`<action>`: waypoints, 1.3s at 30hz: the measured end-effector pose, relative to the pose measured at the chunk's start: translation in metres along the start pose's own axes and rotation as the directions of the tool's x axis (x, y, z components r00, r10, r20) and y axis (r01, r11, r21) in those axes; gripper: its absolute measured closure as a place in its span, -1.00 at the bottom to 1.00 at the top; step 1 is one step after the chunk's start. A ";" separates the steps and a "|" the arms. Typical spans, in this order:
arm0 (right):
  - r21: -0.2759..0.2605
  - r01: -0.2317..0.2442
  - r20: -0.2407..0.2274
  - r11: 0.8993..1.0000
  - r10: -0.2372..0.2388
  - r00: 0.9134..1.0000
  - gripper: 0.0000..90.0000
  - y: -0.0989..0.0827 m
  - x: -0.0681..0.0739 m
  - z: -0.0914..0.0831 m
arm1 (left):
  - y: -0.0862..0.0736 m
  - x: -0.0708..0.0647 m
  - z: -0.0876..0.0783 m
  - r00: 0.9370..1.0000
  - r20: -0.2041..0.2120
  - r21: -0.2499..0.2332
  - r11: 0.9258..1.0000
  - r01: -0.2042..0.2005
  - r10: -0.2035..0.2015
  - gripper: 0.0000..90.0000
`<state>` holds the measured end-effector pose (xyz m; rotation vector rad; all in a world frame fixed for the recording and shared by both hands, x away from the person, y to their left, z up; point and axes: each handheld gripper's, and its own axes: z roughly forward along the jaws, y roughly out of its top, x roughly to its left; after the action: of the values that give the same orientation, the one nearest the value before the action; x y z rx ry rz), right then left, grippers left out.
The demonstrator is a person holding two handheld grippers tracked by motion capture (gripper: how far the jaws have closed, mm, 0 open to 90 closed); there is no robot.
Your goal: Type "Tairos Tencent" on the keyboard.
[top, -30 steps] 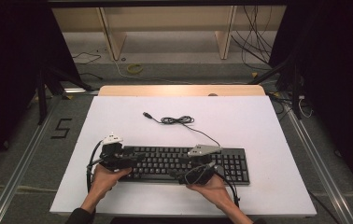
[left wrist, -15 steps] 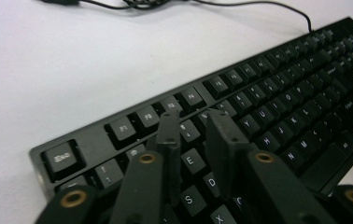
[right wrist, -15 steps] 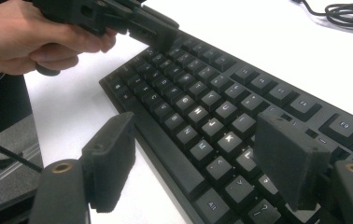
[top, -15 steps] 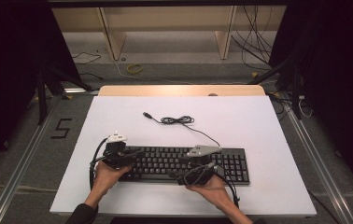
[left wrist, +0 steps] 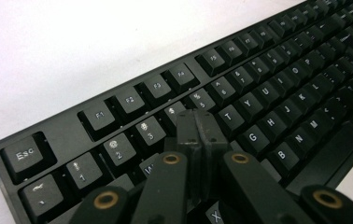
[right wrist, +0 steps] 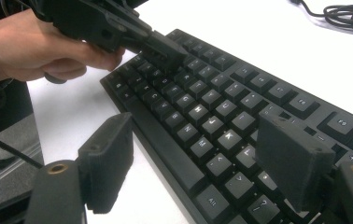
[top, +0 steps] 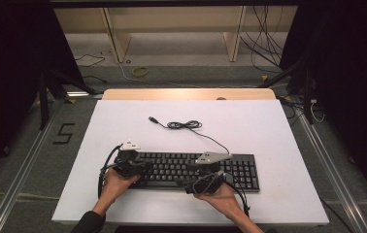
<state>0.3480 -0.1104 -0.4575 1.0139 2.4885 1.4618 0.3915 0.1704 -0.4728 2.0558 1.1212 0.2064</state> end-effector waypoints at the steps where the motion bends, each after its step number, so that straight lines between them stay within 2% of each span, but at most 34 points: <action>1: -0.001 0.001 0.000 1.000 -0.001 1.000 -0.37 0.000 0.000 0.000 | 0.000 0.000 0.001 1.000 0.000 0.002 1.000 -0.002 0.002 0.98; 14: -0.006 0.007 0.000 1.000 -0.007 1.000 -0.37 0.000 0.001 -0.001 | -0.002 -0.001 0.003 1.000 -0.006 0.013 1.000 0.006 -0.006 0.98; 17: -0.008 0.008 -0.001 1.000 -0.008 1.000 -0.37 0.000 0.002 -0.001 | -0.002 -0.002 0.002 1.000 -0.011 0.002 1.000 0.007 -0.007 0.97; 21: -0.007 0.007 0.000 1.000 -0.007 1.000 -0.37 0.001 0.002 0.000 | 0.000 -0.001 -0.004 1.000 -0.008 -0.019 1.000 0.009 -0.009 0.86; 26: -0.008 0.012 0.001 1.000 -0.012 1.000 -0.34 0.002 0.002 0.001 | 0.000 -0.001 -0.013 0.999 0.011 -0.060 0.998 0.037 -0.036 0.68; 29: -0.007 0.013 0.006 1.000 -0.013 1.000 -0.31 0.003 0.002 0.002 | 0.000 -0.001 -0.019 0.999 0.025 -0.077 0.996 0.046 -0.044 0.49; 34: 0.000 0.017 0.007 1.000 -0.017 1.000 -0.11 0.004 0.001 0.004 | -0.003 -0.002 -0.024 0.998 0.037 -0.084 0.995 0.060 -0.057 0.16; 37: 0.007 0.018 0.009 1.000 -0.018 1.000 -0.01 0.005 0.001 0.006 | -0.007 -0.003 -0.027 0.998 0.040 -0.102 0.993 0.059 -0.056 0.00; 39: 0.010 0.020 0.009 1.000 -0.021 1.000 0.06 0.006 0.001 0.007 | -0.010 -0.003 -0.030 0.996 0.056 -0.121 0.990 0.070 -0.063 -0.08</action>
<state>0.3524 -0.1029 -0.4562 0.9913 2.4948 1.4378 0.3695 0.1878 -0.4583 1.9023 1.1156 0.1829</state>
